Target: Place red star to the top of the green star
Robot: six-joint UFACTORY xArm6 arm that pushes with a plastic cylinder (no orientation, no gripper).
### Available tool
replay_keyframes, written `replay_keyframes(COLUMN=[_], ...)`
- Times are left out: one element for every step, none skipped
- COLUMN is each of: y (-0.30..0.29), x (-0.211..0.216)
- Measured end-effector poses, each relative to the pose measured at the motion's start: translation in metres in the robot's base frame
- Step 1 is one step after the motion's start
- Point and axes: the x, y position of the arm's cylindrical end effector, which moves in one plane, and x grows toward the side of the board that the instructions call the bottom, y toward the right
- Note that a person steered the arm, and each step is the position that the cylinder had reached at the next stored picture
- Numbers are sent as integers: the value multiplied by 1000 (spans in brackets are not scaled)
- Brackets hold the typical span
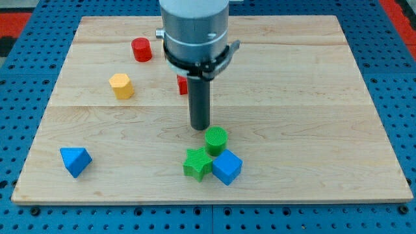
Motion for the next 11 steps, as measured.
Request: replay_keyframes(y=[-51, -90, -90, -63, -3, 4, 2, 0, -5, 26, 33], x=[-25, -33, -83, -110, -101, -63, -38, -19, -20, -35, -16])
